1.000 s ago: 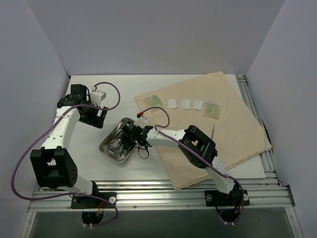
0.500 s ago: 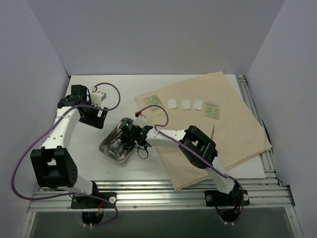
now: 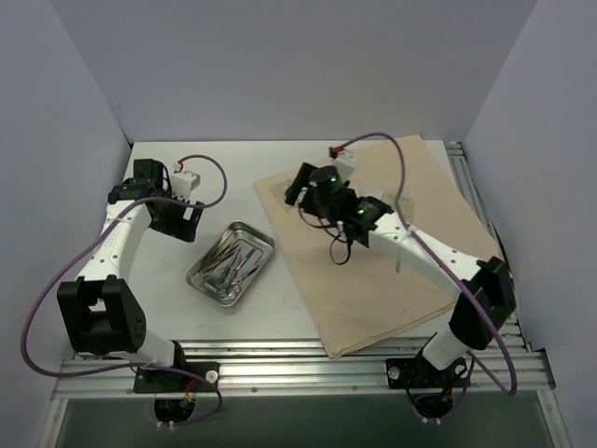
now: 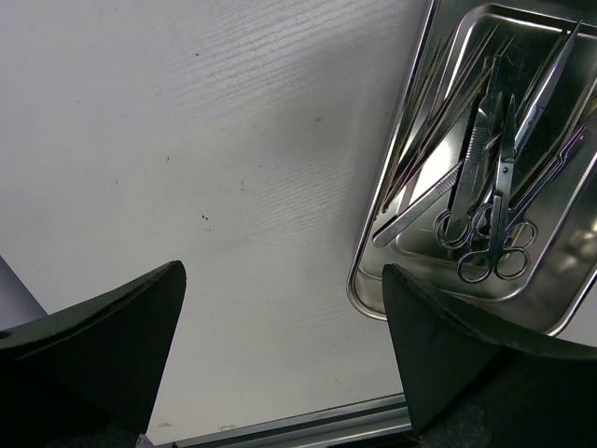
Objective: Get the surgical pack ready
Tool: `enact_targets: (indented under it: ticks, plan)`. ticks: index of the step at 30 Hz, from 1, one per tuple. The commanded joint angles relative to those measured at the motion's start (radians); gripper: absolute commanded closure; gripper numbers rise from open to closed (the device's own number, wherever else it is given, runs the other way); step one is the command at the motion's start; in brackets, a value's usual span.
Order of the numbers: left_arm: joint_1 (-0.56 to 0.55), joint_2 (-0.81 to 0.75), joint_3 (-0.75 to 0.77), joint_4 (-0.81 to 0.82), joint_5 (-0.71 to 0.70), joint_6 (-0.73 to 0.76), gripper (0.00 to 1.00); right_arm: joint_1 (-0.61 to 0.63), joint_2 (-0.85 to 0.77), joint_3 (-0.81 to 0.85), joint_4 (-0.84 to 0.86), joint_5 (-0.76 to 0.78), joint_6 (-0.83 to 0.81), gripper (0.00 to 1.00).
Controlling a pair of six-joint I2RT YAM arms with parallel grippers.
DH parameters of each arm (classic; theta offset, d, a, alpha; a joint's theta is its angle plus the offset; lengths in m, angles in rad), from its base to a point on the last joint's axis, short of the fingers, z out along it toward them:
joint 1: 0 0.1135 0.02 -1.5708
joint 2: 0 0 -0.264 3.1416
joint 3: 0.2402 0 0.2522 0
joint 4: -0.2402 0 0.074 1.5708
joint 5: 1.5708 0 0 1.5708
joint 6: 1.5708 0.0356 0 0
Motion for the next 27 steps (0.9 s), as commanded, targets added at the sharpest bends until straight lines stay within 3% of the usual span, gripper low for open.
enact_targets:
  ticks: [1,3,6,10,13,16,19,21,24,27]
  plan:
    - [0.004,-0.029,0.03,0.007,0.021,0.013,0.03,-0.178,-0.107,-0.123,-0.236,0.009,-0.156,0.27]
    - [0.004,-0.026,0.026,0.006,0.019,0.019,0.03,-0.33,-0.158,-0.192,-0.306,-0.059,-0.214,0.27]
    - [0.004,-0.018,0.024,0.007,0.018,0.021,0.03,-0.473,-0.196,-0.258,-0.359,-0.146,-0.298,0.36]
    - [0.002,-0.006,0.027,0.001,0.033,0.021,0.06,-0.684,-0.207,-0.368,-0.363,-0.209,-0.374,0.52]
    - [0.001,-0.001,0.03,-0.002,0.038,0.021,0.06,-0.774,-0.192,-0.422,-0.316,-0.286,-0.395,0.67]
    - [0.001,0.002,0.033,-0.007,0.045,0.021,0.06,-0.786,-0.154,-0.461,-0.279,-0.308,-0.409,0.76]
    - [-0.001,0.005,0.035,-0.025,0.088,0.024,0.04,-0.786,-0.112,-0.472,-0.248,-0.329,-0.421,0.77]
    - [-0.005,0.005,0.042,-0.074,0.207,0.067,0.0,-0.788,-0.085,-0.469,-0.23,-0.337,-0.424,0.77]
    - [-0.06,-0.003,0.039,-0.126,0.356,0.137,0.07,-0.786,-0.04,-0.455,-0.221,-0.326,-0.438,0.76]
    - [-0.131,-0.011,0.027,-0.126,0.337,0.145,0.08,-0.786,0.007,-0.441,-0.217,-0.302,-0.441,0.75]
